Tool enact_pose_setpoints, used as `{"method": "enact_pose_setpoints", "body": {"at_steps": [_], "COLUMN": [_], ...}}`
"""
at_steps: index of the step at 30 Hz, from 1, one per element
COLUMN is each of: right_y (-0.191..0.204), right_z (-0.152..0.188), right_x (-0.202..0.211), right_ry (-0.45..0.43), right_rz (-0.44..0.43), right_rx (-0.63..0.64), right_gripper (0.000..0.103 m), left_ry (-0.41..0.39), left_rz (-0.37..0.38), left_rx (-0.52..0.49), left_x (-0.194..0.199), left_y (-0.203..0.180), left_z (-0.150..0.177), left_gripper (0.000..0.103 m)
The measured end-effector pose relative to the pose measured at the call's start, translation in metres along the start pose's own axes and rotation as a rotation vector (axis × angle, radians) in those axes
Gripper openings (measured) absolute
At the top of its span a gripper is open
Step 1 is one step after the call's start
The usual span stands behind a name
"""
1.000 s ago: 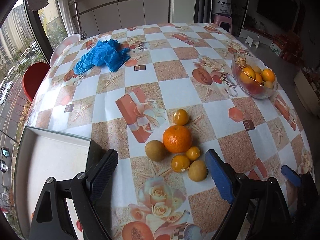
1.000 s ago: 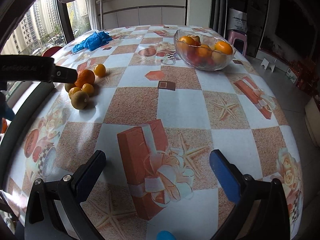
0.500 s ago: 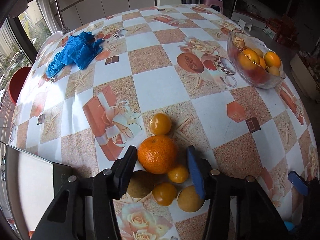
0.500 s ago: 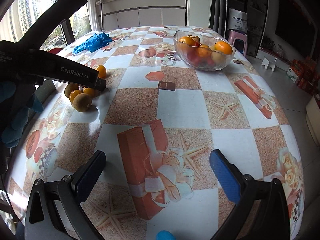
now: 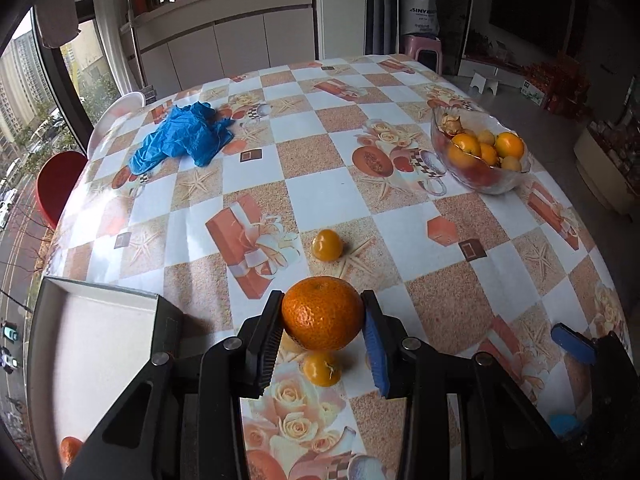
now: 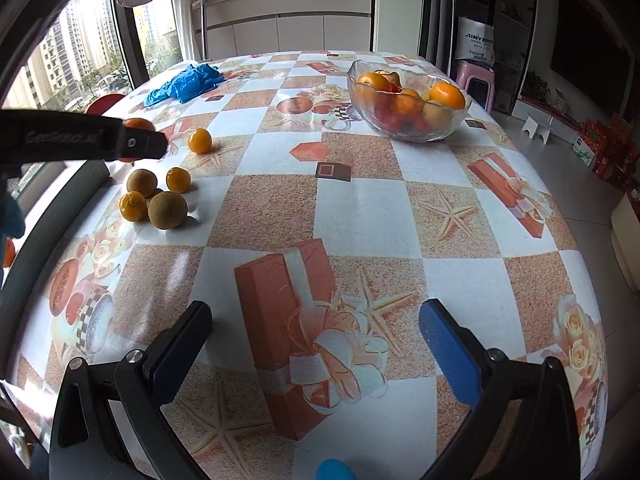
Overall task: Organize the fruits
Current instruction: 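Grasp the large mandarin with the left tool, then grasp a brown kiwi with the right tool while the left tool holds the mandarin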
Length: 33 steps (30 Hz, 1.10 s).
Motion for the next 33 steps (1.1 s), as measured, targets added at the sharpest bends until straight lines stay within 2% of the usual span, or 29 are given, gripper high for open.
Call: {"method": "enact_pose_setpoints", "body": {"at_steps": [7,13,23,26,31,33], "right_y": [0.001,0.006,0.066,0.081,0.096,0.101], "right_z": [0.001,0.0,-0.019,-0.028,-0.048,-0.055], "right_x": [0.0,0.001,0.0,-0.003,-0.009,-0.009], "right_ry": [0.001,0.004,0.038,0.028,0.02,0.017], "right_rz": [0.008,-0.002,-0.118,-0.124,-0.152,-0.183], "right_rx": [0.006,0.021,0.135,0.166,0.178,0.164], "right_gripper": [0.103,0.103,0.102,0.095,0.075,0.074], "left_ry": [-0.005,0.025,0.001,-0.002,-0.003,-0.003], "left_rz": [-0.05,-0.086,-0.082,-0.076,-0.074,-0.074], "left_rx": [0.046,0.091,0.09,0.1,0.103,0.104], "left_x": [0.026,0.028,0.031,0.034,0.034,0.034], "left_y": [0.021,0.038,0.041,0.043,0.043,0.043], "left_z": [0.054,0.098,0.108,0.11,0.111,0.111], "left_gripper": [0.04,0.04,0.04,0.04,0.04,0.04]}}
Point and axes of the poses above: each gripper's, at about its wrist camera, not at the fingertips, and x roughly against the way its jaws point, y to its left, z to its underside, the point moved 9 cm from there along -x, roughly the way its jaws point, and after that the axes turned 14 degrees about z, right-handed, at the moved point
